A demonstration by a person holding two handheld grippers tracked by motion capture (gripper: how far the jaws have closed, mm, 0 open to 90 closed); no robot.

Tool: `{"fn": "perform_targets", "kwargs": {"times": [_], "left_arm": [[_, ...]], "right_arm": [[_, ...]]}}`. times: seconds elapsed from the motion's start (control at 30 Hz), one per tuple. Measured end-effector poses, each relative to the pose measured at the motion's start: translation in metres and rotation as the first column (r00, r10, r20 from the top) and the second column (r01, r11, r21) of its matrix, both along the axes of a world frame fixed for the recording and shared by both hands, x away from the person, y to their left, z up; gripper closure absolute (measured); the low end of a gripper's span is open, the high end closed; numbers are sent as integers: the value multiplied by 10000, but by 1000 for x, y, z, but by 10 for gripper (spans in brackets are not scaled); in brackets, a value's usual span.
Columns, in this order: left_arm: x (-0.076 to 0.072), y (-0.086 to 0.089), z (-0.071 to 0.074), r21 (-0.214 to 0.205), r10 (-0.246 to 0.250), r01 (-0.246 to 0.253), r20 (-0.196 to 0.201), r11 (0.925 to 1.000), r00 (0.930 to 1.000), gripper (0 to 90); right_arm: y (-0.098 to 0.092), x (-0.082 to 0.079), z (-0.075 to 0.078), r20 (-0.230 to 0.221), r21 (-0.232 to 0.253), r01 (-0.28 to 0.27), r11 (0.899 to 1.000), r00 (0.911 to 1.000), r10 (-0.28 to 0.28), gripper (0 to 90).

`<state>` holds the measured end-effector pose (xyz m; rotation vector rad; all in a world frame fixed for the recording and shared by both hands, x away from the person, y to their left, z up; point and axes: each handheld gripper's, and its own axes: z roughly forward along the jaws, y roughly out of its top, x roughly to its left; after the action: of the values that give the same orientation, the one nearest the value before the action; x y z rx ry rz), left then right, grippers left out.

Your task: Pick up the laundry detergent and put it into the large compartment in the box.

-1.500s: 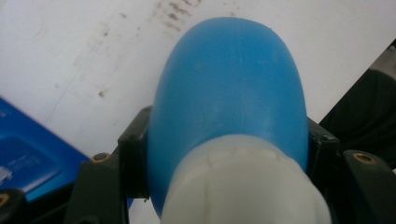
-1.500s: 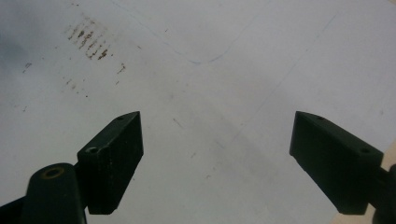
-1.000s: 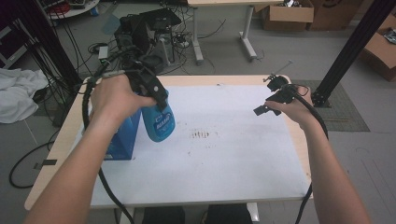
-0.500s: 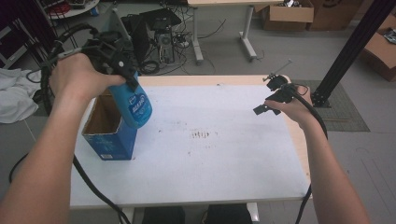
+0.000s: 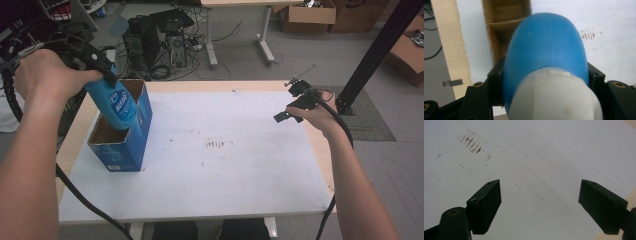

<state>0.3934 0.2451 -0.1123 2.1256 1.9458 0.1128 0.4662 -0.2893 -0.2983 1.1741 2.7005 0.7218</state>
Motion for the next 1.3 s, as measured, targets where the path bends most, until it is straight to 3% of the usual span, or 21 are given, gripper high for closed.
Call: {"fn": "perform_targets", "kwargs": {"times": [0.23, 0.47, 0.63, 1.1, 1.3], "left_arm": [[3, 11, -9, 34, 382, -382, -2, 9993, 9993, 379], [8, 11, -25, 543, 544, -535, -152, 9971, 9984, 379], [12, 10, -42, 741, 589, -567, -281, 9956, 9979, 379], [23, 9, -97, 582, 454, -408, -797, 9975, 9958, 379], [26, 8, -115, 738, 491, -415, -1049, 9964, 9933, 378]], "right_arm": [[-3, 0, 1, -38, 16, 140, 9999, 9999, -140, 183], [-5, -1, 1, 0, -34, 121, 9999, 9999, -121, 183], [-7, -1, -2, -42, -5, 152, 9999, 9999, -152, 183], [-12, -2, -3, -82, -93, 186, 9998, 9998, -187, 183], [-11, -2, -4, -109, -91, 196, 9998, 9997, -197, 183]]}}
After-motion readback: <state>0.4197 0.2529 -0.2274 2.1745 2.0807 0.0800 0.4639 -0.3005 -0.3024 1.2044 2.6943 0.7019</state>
